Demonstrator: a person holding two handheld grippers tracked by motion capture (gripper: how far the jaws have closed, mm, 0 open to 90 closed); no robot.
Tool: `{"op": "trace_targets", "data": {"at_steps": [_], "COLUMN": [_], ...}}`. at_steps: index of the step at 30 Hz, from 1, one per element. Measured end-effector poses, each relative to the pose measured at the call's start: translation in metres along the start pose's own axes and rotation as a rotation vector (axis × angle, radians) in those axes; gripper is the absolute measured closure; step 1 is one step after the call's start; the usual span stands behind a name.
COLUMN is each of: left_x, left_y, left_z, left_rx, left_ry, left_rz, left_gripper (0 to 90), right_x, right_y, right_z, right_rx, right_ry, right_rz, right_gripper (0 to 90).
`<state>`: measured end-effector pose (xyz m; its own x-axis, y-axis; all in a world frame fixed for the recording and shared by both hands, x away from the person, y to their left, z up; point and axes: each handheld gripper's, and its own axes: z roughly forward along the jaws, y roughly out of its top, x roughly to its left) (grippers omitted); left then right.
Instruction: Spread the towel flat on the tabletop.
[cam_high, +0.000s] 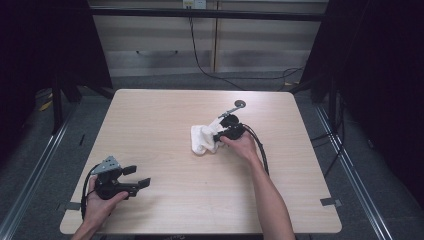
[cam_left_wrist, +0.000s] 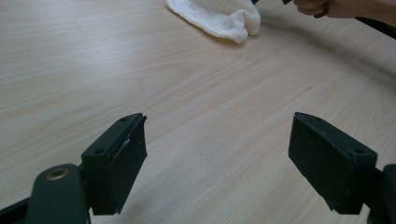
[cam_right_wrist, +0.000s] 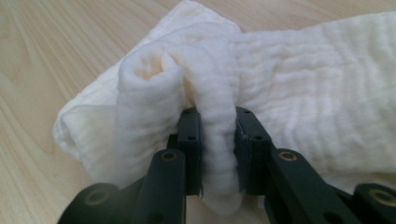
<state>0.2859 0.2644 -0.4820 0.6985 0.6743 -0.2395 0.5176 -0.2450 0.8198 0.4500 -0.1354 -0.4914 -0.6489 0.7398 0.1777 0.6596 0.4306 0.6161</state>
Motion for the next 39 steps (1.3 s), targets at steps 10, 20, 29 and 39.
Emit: {"op": "trace_targets", "data": {"at_steps": [10, 20, 29, 39], "left_x": [0.0, -0.001, -0.001, -0.002], "left_y": [0.0, 0.0, 0.0, 0.0], "left_z": [0.001, 0.003, 0.005, 0.009], "left_rx": [0.007, 0.015, 0.026, 0.062], "left_ry": [0.012, 0.04, 0.017, -0.024], "left_rz": [0.003, 0.009, 0.004, 0.012], "left_gripper": [19.8, 23.0, 27.6, 28.1], "right_x": [0.015, 0.041, 0.061, 0.093], "right_y": [-0.016, -0.038, -0.058, -0.081], "right_z": [-0.006, -0.016, -0.025, -0.033], "right_rx": [-0.021, -0.038, -0.057, -0.097], "right_ry": [0.052, 0.079, 0.108, 0.111], "right_rz": [-0.024, -0.089, -0.104, -0.133], "right_gripper": [76.8, 76.9, 77.0, 77.3]}}
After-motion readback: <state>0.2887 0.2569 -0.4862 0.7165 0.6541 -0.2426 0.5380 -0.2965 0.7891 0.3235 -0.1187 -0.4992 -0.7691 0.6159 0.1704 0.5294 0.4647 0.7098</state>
